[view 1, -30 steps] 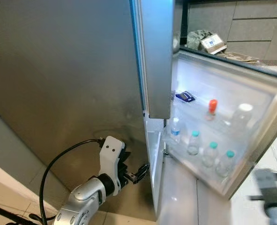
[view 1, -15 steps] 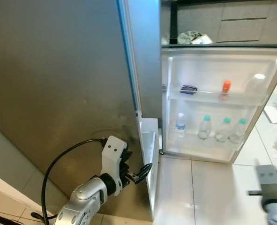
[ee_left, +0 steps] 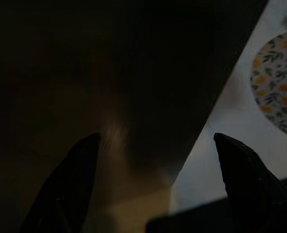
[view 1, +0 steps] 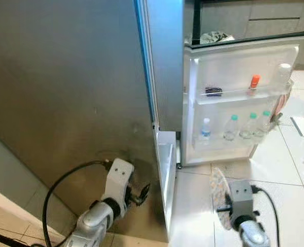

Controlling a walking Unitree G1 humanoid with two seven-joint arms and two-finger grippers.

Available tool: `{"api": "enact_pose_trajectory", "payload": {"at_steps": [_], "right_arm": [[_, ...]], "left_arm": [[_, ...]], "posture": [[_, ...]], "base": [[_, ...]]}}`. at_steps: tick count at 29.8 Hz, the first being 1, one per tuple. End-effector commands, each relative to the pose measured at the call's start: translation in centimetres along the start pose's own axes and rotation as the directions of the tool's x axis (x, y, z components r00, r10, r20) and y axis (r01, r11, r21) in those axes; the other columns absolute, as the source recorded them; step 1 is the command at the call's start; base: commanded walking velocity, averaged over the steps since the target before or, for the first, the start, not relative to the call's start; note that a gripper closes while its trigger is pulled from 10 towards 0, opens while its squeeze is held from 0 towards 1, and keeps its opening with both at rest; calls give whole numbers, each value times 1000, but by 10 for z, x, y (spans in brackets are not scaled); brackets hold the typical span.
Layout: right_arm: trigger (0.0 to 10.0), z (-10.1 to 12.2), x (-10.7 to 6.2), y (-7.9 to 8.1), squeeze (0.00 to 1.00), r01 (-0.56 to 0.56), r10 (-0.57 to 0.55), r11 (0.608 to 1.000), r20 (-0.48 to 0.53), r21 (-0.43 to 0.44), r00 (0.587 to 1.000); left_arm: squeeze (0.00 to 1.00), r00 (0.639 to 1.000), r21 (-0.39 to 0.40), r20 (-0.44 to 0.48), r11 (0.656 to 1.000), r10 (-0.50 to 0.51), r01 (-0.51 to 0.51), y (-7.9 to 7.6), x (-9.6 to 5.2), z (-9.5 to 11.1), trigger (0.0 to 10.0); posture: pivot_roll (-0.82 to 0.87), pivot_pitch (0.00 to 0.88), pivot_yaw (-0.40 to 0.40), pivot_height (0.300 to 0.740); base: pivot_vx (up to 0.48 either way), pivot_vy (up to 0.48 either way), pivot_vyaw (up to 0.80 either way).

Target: Restocking fridge

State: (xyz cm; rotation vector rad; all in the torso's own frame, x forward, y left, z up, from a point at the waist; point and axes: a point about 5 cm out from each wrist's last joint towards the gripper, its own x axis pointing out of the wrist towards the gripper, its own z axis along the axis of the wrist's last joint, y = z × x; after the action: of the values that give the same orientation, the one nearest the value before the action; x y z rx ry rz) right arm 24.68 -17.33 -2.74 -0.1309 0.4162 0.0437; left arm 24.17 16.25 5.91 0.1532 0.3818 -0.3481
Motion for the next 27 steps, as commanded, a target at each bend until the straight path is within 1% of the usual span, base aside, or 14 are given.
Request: {"api": "enact_pose_trajectory", "payload": {"at_steps": [1,2,5,7,8,9,10,16,17,22,26,27], "right_arm": [[10000,-11,-6,6,0,-18,17,1000,-31,-4,999],[10000,-14,-7,8,0,-20,20,1000,-37,-4,999],[10000,-14,-8,9,0,-27,27,1000,-36,7,999],[10000,-12,-8,13,0,-41,42,998,-17,36,999],[10000,-10,-8,14,0,-49,50,998,-4,48,999],[10000,-10,-8,14,0,-49,50,998,-4,48,999],[10000,-7,-7,16,0,-60,60,997,10,57,998],[10000,-4,-6,21,0,-79,77,996,29,50,997],[10000,-4,-6,22,0,-85,84,996,24,34,996],[10000,-5,-6,22,0,-85,84,996,20,33,996],[10000,-6,-7,23,0,-86,85,996,19,26,996],[10000,-7,-7,22,0,-85,85,996,13,10,996]], "left_arm": [[0,994,-7,-33,995,104,-104,13,-1,-14,10000],[0,990,-23,-42,990,137,-138,16,-1,-18,10000],[0,985,-28,-54,986,162,-163,19,-1,-22,10000],[0,981,-33,-69,982,182,-185,20,-1,-30,10000],[0,980,-14,-78,982,185,-187,19,-1,-33,10000],[0,980,-14,-78,982,185,-187,19,-1,-33,10000],[0,982,4,-85,985,171,-171,16,-1,-34,10000],[0,984,20,-63,986,165,-164,13,0,-35,10000],[0,984,37,-51,985,170,-168,13,1,-36,10000],[0,986,45,-40,986,164,-162,12,2,-36,10000],[0,987,51,-31,986,158,-157,11,3,-35,10000],[0,988,55,-27,987,154,-153,11,3,-35,10000]], "posture": [[-64,61,59,737],[-64,61,59,737],[-66,65,57,737],[-67,68,56,737],[-68,72,54,737],[-68,72,54,737],[-67,72,53,737],[-62,77,50,737],[-61,77,50,737],[-60,78,49,737],[-61,79,49,737],[-61,79,49,737]], "base": [[0,0,0],[0,0,0],[0,0,0],[0,0,0],[0,0,0],[0,0,0],[0,0,0],[0,0,0],[0,0,0],[0,-304,0],[0,-447,0],[0,-472,0]]}}
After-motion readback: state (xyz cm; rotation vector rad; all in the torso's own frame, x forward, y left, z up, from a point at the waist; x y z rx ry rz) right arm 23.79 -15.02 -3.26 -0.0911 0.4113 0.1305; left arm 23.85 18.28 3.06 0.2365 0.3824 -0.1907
